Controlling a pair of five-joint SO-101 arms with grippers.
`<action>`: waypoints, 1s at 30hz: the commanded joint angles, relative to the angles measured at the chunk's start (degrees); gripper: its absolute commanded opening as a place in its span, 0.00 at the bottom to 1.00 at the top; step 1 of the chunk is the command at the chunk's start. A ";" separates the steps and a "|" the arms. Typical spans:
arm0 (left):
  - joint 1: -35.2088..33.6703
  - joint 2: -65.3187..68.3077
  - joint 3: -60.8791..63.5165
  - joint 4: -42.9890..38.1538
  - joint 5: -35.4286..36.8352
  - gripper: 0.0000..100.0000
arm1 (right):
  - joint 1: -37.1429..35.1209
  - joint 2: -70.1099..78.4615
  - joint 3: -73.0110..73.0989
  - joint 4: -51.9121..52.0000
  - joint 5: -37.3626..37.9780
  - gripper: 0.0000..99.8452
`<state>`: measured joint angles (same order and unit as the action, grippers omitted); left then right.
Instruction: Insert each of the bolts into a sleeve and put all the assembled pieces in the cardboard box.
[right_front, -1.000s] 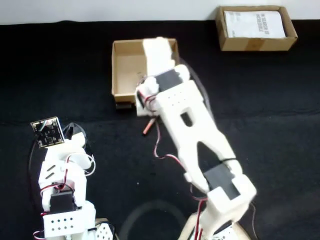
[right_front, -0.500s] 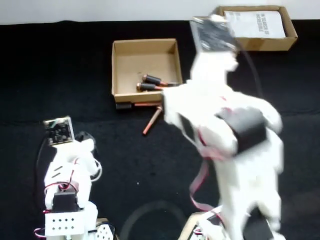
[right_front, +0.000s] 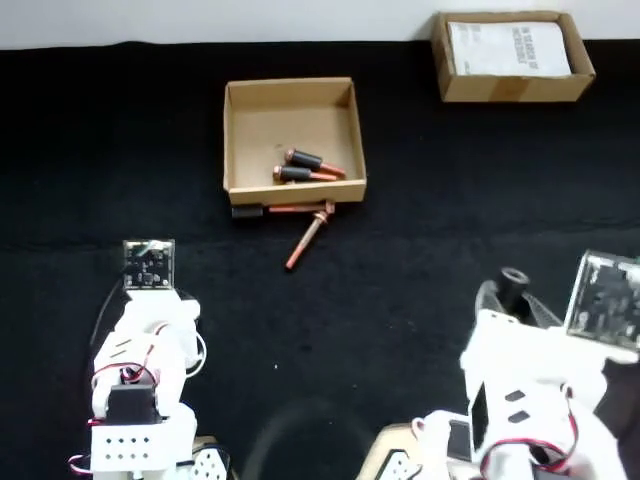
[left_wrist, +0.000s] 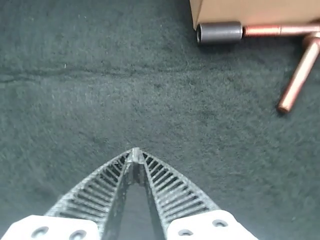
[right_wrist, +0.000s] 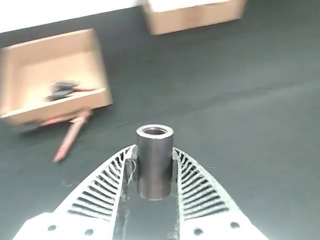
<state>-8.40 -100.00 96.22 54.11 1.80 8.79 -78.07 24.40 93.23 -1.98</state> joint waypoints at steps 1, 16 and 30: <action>1.19 -0.31 -1.54 3.25 -2.37 0.02 | 13.67 -9.45 18.24 -12.44 2.11 0.01; 14.11 -0.04 -19.12 12.13 -5.36 0.02 | 37.23 -26.86 65.27 -56.04 4.84 0.01; 25.54 26.42 -36.35 5.89 14.51 0.02 | 53.49 -26.51 79.43 -85.67 9.32 0.01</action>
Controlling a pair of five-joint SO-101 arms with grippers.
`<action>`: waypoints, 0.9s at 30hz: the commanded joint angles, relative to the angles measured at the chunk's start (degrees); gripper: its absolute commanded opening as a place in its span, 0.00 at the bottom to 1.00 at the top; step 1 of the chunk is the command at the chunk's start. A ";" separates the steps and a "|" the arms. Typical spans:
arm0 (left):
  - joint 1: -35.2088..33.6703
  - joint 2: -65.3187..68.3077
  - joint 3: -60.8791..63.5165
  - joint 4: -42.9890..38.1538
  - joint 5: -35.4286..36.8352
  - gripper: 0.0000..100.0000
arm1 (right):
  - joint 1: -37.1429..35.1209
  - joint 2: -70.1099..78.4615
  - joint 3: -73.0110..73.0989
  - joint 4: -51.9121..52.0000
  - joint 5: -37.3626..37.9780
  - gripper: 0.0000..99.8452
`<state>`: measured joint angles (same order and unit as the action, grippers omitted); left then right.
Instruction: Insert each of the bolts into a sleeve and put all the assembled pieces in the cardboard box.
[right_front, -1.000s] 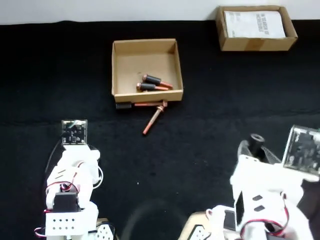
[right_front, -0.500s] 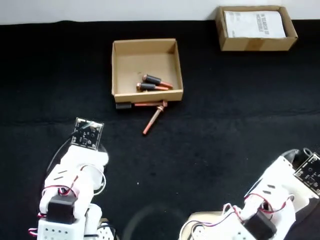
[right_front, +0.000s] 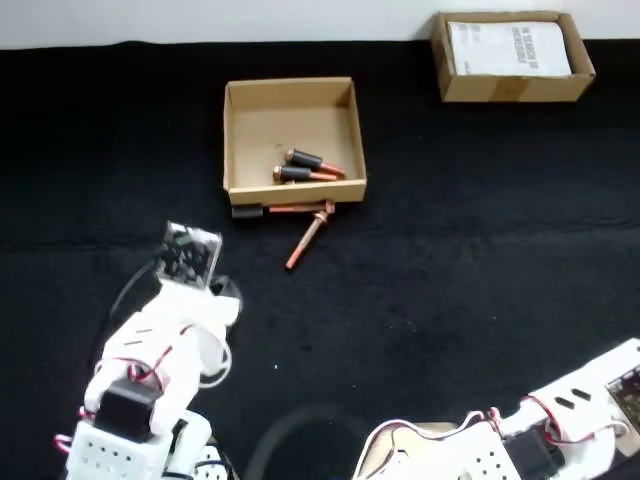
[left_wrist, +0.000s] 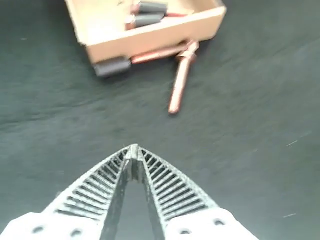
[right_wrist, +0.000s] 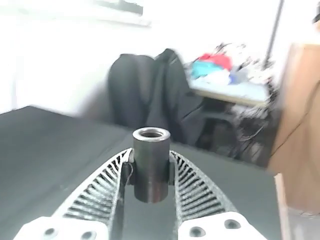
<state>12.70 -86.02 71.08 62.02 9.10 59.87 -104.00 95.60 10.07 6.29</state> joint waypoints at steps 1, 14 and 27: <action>6.29 18.42 -15.96 -1.85 8.88 0.02 | 2.59 -0.57 8.22 -2.51 1.05 0.01; 14.20 82.07 -64.48 6.77 9.41 0.02 | 6.46 -0.57 8.22 -2.42 1.14 0.01; 12.88 125.49 -100.09 10.55 6.77 0.08 | 8.48 -0.84 8.22 -2.77 1.41 0.01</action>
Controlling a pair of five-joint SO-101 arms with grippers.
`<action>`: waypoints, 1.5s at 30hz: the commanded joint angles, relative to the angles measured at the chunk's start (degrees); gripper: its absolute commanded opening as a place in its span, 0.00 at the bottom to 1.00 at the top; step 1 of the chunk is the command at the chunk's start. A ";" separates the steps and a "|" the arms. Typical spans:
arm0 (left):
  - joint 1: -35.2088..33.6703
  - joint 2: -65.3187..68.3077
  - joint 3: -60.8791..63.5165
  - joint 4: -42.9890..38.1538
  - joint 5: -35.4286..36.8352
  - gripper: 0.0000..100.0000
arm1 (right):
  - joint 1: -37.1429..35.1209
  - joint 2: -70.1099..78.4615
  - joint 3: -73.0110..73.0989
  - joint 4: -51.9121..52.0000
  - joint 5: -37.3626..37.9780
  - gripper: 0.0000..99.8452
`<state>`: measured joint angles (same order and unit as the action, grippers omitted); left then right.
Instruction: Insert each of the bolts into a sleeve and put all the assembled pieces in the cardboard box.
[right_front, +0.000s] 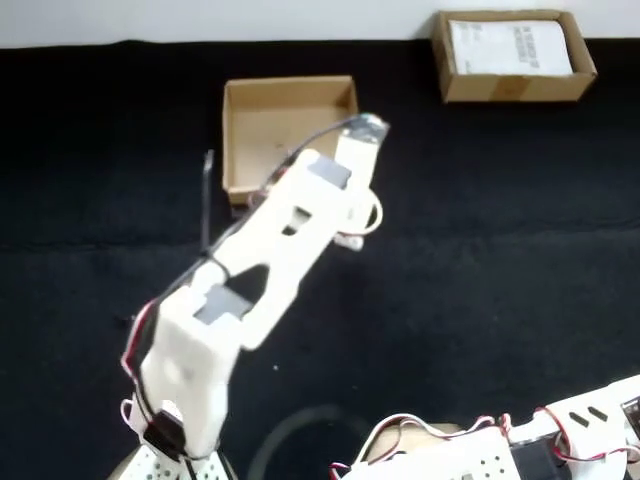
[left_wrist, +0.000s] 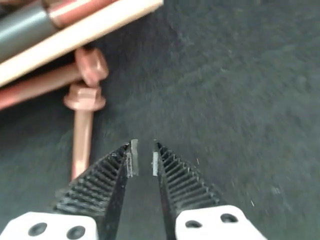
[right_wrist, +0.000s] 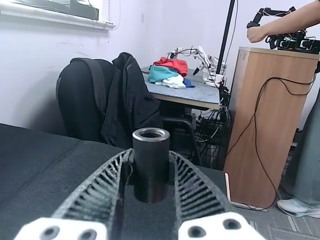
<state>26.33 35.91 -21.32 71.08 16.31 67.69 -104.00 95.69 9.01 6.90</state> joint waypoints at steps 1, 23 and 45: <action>-1.19 5.14 -9.63 2.11 -0.44 0.08 | 0.66 -0.84 8.13 -1.71 0.79 0.01; -7.25 9.01 -31.52 26.64 -5.36 0.17 | -3.91 -0.92 8.13 -1.71 0.88 0.01; -9.10 21.23 -31.96 16.35 -5.80 0.14 | -3.74 -0.92 8.13 -1.80 0.88 0.01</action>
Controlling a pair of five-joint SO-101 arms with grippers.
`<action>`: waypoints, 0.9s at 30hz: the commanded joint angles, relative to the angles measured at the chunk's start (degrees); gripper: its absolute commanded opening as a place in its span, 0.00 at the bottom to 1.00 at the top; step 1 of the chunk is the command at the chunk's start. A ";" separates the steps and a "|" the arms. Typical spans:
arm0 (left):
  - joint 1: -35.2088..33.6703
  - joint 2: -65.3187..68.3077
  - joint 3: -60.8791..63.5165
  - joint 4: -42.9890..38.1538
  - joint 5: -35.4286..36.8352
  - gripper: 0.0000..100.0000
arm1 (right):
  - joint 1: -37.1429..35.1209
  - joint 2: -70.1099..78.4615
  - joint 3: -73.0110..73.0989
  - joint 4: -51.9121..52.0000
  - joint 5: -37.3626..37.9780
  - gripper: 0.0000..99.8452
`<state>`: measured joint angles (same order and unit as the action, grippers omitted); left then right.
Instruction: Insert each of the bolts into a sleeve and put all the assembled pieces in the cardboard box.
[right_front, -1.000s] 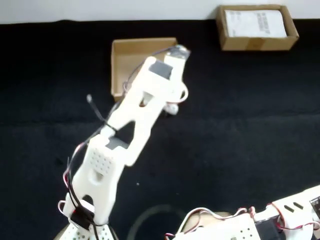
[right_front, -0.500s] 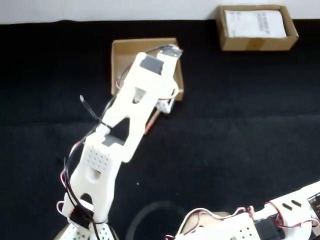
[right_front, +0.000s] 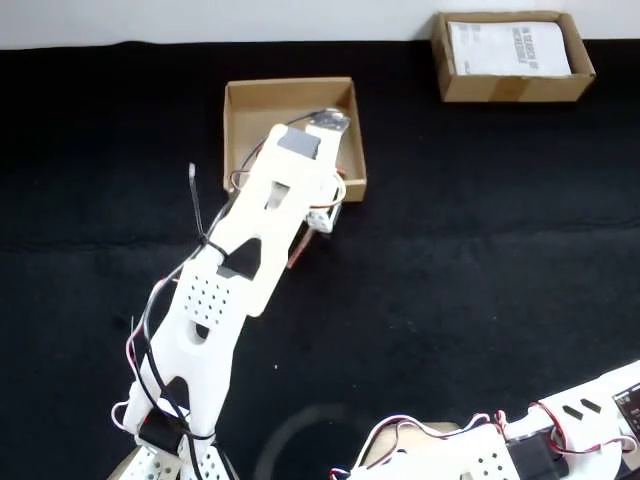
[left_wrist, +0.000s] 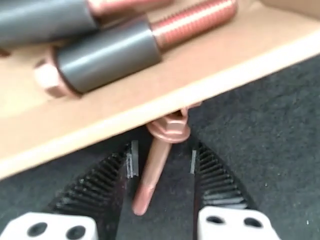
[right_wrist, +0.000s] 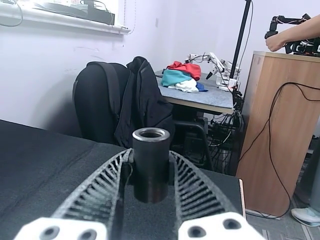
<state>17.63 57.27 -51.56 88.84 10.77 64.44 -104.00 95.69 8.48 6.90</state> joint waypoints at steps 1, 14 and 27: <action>-0.22 -0.13 -1.71 -1.67 -0.26 0.11 | -0.48 -0.92 8.13 -1.27 0.88 0.01; 1.36 -5.85 -9.45 7.47 -0.18 0.01 | -4.18 -0.92 8.04 -1.27 0.88 0.01; 2.95 -32.31 -22.55 12.48 0.00 0.01 | -37.41 -0.92 5.85 0.22 -4.84 0.01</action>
<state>19.56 34.24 -71.87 100.97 10.59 34.37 -104.00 95.69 8.48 3.12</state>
